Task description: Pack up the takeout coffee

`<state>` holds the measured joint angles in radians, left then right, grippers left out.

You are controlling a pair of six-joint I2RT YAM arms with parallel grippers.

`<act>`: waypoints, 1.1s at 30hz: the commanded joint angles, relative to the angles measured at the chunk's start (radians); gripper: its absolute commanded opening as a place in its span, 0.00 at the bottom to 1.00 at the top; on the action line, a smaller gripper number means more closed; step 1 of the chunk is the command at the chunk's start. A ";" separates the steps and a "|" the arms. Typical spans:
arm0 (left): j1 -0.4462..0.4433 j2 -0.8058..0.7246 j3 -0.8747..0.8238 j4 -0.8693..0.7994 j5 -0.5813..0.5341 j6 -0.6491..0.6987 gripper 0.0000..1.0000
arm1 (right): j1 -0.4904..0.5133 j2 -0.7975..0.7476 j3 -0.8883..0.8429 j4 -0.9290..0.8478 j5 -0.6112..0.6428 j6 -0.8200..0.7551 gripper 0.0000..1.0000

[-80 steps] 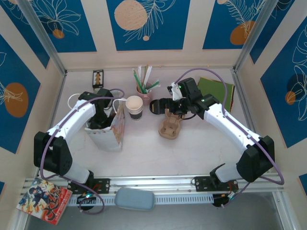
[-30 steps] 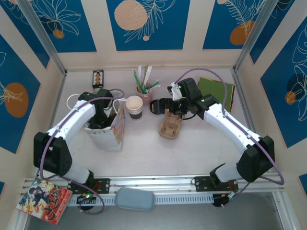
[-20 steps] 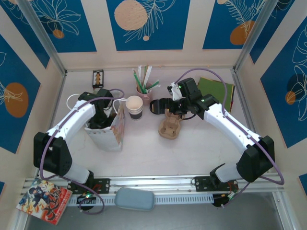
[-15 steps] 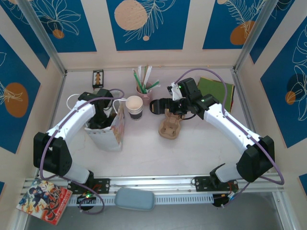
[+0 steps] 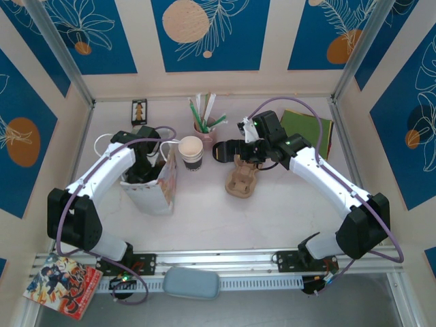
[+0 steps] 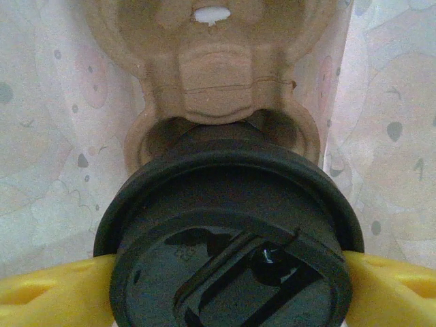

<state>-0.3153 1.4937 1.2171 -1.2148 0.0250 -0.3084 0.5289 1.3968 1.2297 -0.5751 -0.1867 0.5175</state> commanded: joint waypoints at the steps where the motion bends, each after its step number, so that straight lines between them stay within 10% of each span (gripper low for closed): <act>1: 0.024 0.020 -0.047 0.012 -0.070 -0.015 0.85 | 0.005 -0.012 -0.004 -0.003 -0.011 0.006 0.99; 33: 0.025 0.003 -0.047 0.000 -0.071 -0.018 0.90 | 0.008 -0.009 -0.001 0.002 -0.013 0.006 0.99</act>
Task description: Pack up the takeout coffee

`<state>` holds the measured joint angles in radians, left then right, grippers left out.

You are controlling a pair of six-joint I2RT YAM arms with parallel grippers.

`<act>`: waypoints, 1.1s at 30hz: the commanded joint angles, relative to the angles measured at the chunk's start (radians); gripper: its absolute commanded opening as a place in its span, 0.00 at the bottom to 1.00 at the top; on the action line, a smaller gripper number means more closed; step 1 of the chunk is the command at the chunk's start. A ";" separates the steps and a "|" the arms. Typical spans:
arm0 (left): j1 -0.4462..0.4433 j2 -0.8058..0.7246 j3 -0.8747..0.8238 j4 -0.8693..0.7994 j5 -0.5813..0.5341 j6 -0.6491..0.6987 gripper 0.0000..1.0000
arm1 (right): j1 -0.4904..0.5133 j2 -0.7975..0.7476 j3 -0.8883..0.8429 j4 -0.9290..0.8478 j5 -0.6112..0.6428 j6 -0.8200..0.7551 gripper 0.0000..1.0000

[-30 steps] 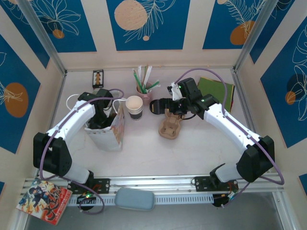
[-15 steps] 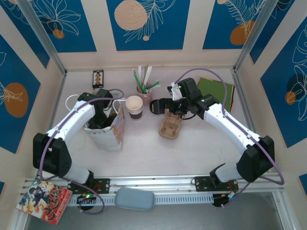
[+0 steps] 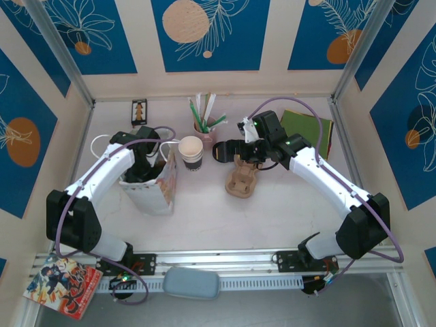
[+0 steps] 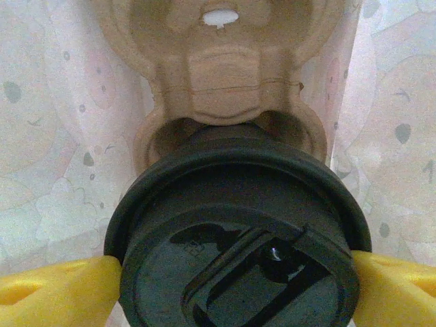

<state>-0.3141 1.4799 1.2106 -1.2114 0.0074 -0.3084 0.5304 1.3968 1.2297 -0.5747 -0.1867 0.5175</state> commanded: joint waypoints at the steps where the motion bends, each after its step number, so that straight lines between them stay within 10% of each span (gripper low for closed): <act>1: 0.024 0.015 -0.040 -0.004 -0.052 -0.020 0.90 | 0.006 -0.009 0.000 0.003 -0.014 0.006 0.99; 33: 0.024 0.009 -0.036 -0.005 -0.049 -0.022 0.93 | 0.007 -0.010 -0.005 0.002 -0.013 0.007 0.99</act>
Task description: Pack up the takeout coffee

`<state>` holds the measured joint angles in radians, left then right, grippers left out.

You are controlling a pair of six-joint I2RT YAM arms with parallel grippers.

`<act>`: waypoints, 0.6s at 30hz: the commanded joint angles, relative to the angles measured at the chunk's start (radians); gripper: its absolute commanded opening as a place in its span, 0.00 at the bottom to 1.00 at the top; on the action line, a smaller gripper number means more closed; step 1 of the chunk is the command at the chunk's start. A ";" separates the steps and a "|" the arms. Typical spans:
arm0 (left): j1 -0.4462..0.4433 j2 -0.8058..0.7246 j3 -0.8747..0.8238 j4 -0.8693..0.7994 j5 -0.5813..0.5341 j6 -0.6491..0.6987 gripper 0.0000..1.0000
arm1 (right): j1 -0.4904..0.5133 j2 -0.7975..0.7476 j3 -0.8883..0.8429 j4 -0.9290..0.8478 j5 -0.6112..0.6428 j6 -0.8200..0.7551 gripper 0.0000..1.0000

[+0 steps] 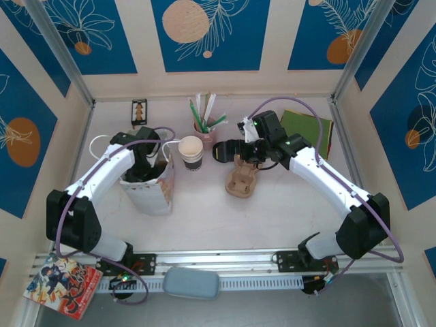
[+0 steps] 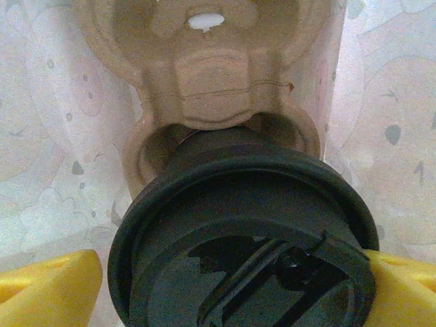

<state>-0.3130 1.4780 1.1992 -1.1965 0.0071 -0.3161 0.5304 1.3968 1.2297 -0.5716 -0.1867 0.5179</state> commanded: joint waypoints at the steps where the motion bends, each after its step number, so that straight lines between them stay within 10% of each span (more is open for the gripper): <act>1: 0.023 0.011 -0.024 -0.020 -0.048 -0.015 0.93 | 0.006 -0.011 -0.005 -0.001 -0.013 0.008 0.99; 18: 0.023 0.010 -0.024 -0.018 -0.044 -0.015 0.94 | 0.007 -0.011 -0.008 -0.001 -0.011 0.008 0.99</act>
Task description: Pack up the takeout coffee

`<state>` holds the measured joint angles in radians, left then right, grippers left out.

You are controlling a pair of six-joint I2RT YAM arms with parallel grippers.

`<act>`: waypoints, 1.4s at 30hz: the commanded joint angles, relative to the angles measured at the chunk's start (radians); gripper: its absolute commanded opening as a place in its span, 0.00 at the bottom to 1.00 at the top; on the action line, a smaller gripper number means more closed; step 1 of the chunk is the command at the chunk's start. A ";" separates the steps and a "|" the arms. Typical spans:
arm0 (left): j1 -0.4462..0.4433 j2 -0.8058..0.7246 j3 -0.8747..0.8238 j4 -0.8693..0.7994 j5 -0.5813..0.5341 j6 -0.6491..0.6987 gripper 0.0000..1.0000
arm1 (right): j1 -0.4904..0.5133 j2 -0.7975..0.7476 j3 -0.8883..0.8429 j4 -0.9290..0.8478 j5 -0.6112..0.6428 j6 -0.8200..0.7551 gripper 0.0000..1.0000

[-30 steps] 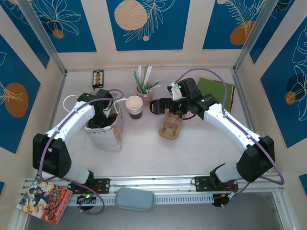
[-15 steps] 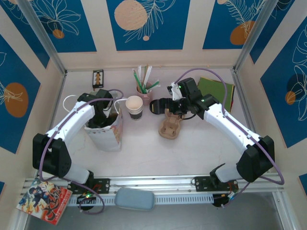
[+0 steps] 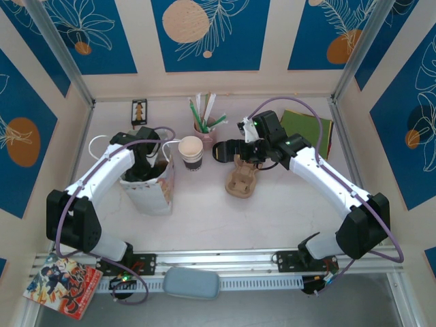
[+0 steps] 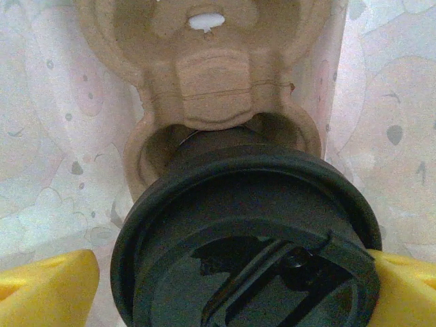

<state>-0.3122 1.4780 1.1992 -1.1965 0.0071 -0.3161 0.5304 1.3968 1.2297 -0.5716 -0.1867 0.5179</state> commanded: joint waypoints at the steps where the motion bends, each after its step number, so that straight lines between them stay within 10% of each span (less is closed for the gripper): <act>1: 0.022 0.010 -0.024 -0.018 -0.044 -0.015 0.95 | 0.007 -0.010 -0.008 -0.001 -0.011 0.008 0.99; 42: 0.021 -0.016 -0.026 -0.040 -0.052 -0.024 0.96 | 0.008 -0.010 -0.003 -0.001 -0.015 0.007 0.99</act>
<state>-0.3115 1.4734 1.1973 -1.1973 0.0002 -0.3241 0.5308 1.3968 1.2297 -0.5716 -0.1867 0.5179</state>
